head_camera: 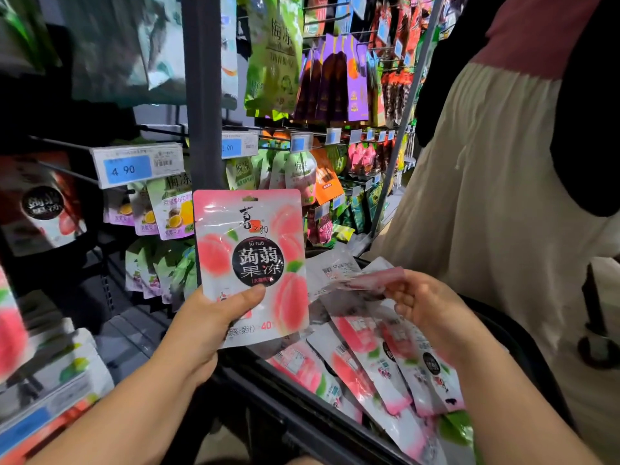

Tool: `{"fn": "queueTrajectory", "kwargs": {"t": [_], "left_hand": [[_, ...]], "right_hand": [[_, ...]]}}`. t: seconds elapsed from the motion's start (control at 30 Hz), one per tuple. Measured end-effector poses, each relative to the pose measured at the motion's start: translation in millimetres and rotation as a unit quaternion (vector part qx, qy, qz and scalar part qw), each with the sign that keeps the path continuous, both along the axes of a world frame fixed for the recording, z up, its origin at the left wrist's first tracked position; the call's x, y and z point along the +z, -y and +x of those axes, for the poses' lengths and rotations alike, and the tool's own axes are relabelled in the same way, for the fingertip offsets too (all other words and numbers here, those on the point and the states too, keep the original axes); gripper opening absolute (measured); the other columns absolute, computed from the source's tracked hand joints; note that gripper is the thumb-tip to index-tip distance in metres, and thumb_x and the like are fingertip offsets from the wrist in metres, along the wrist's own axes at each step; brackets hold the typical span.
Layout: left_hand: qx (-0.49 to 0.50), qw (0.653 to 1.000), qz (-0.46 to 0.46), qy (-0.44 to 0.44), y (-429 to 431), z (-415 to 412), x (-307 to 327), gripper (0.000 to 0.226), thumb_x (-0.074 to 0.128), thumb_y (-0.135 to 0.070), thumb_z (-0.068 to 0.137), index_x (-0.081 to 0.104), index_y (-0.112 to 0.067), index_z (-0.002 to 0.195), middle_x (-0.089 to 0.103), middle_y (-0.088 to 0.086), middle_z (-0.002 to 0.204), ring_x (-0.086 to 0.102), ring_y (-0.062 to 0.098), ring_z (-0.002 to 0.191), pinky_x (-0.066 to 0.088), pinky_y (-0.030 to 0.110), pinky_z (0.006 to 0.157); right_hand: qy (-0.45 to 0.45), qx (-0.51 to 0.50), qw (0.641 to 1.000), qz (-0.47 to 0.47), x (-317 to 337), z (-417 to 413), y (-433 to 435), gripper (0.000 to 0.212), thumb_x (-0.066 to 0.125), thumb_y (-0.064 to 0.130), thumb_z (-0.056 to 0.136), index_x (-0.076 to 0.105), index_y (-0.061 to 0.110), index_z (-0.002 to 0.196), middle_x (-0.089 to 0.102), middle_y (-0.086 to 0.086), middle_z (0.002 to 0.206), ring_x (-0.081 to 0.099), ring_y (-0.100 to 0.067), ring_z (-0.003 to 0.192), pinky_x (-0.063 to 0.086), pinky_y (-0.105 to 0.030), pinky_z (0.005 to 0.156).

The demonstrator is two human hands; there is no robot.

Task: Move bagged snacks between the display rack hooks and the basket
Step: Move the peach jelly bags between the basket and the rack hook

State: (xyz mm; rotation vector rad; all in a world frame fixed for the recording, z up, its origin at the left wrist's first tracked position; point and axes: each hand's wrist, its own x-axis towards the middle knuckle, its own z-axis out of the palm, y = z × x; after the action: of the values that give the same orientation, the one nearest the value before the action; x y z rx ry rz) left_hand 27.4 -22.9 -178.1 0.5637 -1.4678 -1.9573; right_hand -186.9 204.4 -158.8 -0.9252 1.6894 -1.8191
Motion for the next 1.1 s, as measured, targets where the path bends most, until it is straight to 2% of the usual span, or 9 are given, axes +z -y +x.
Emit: {"fn": "queueTrajectory", "kwargs": {"t": [0.07,0.17,0.27,0.4,0.47,0.57,0.77,0.9,1.1], "left_hand": [[-0.001,1.000,0.000,-0.004,0,0,0,0.074,0.086,-0.038,0.040,0.072,-0.010,0.108,0.075,0.013,0.102,0.067,0.038,0.104,0.046,0.059,0.101],[-0.001,1.000,-0.006,-0.002,-1,0,0,0.073,0.086,-0.039,0.040,0.073,-0.010,0.105,0.075,0.012,0.100,0.067,0.037,0.103,0.048,0.056,0.100],[-0.002,1.000,-0.023,-0.002,-3,0,1,0.066,0.087,-0.033,0.044,0.072,-0.012,0.104,0.077,0.006,0.095,0.069,0.025,0.092,0.053,0.039,0.084],[-0.001,1.000,-0.019,-0.009,-4,0,4,0.055,0.082,-0.025,0.053,0.071,-0.012,0.105,0.077,0.003,0.091,0.067,0.018,0.082,0.049,0.033,0.078],[0.003,1.000,-0.021,-0.013,-3,1,4,0.063,0.086,-0.030,0.044,0.071,-0.013,0.103,0.077,0.004,0.090,0.067,0.018,0.080,0.051,0.036,0.079],[0.004,1.000,-0.025,-0.007,-4,2,5,0.056,0.089,-0.025,0.047,0.072,-0.013,0.098,0.076,0.003,0.088,0.067,0.016,0.079,0.050,0.029,0.073],[-0.017,1.000,-0.021,-0.008,-10,-2,-1,0.059,0.090,-0.022,0.049,0.072,-0.012,0.105,0.076,0.010,0.096,0.071,0.026,0.088,0.056,0.038,0.080],[-0.015,0.999,-0.040,0.006,-13,-3,-4,0.054,0.091,-0.014,0.056,0.071,-0.012,0.106,0.076,0.006,0.095,0.069,0.019,0.082,0.054,0.027,0.070],[-0.020,0.999,-0.042,0.017,-14,-6,-9,0.047,0.089,-0.012,0.060,0.072,-0.010,0.104,0.076,0.006,0.091,0.065,0.018,0.078,0.052,0.029,0.068]], "right_hand": [[-0.042,-0.006,0.999,0.021,1,4,0,0.044,0.078,0.008,0.063,0.068,0.010,0.106,0.076,-0.001,0.094,0.069,-0.011,0.089,0.054,-0.018,0.073],[-0.113,-0.132,0.982,0.070,2,14,11,0.034,0.076,-0.012,0.074,0.074,0.020,0.085,0.075,-0.003,0.089,0.067,-0.012,0.080,0.054,-0.014,0.071],[-0.215,-0.216,0.951,0.057,-1,16,17,0.037,0.079,-0.003,0.074,0.075,0.032,0.065,0.060,0.006,0.072,0.051,0.000,0.063,0.042,-0.008,0.061],[-0.303,-0.281,0.910,0.026,2,15,14,0.023,0.084,0.018,0.072,0.067,0.031,0.064,0.051,0.005,0.085,0.052,-0.017,0.085,0.039,-0.021,0.077],[-0.274,-0.278,0.921,0.008,3,15,11,0.027,0.082,0.038,0.075,0.061,0.022,0.069,0.059,0.001,0.090,0.058,-0.021,0.089,0.046,-0.033,0.084],[-0.163,-0.276,0.947,-0.032,1,16,9,0.044,0.070,0.065,0.071,0.059,0.024,0.083,0.064,0.001,0.082,0.060,-0.019,0.079,0.049,-0.040,0.074],[-0.039,-0.336,0.934,-0.117,8,17,9,0.003,0.054,0.027,0.100,0.056,0.026,0.101,0.064,0.011,0.087,0.061,-0.004,0.078,0.046,-0.022,0.065],[-0.004,-0.333,0.935,-0.121,1,18,21,0.012,0.051,0.022,0.102,0.055,0.017,0.112,0.066,0.004,0.093,0.067,-0.005,0.076,0.053,-0.024,0.066],[-0.034,-0.270,0.962,-0.010,-18,18,25,0.049,0.068,0.035,0.089,0.047,0.022,0.132,0.066,-0.005,0.121,0.064,-0.028,0.111,0.050,-0.049,0.098]]}}
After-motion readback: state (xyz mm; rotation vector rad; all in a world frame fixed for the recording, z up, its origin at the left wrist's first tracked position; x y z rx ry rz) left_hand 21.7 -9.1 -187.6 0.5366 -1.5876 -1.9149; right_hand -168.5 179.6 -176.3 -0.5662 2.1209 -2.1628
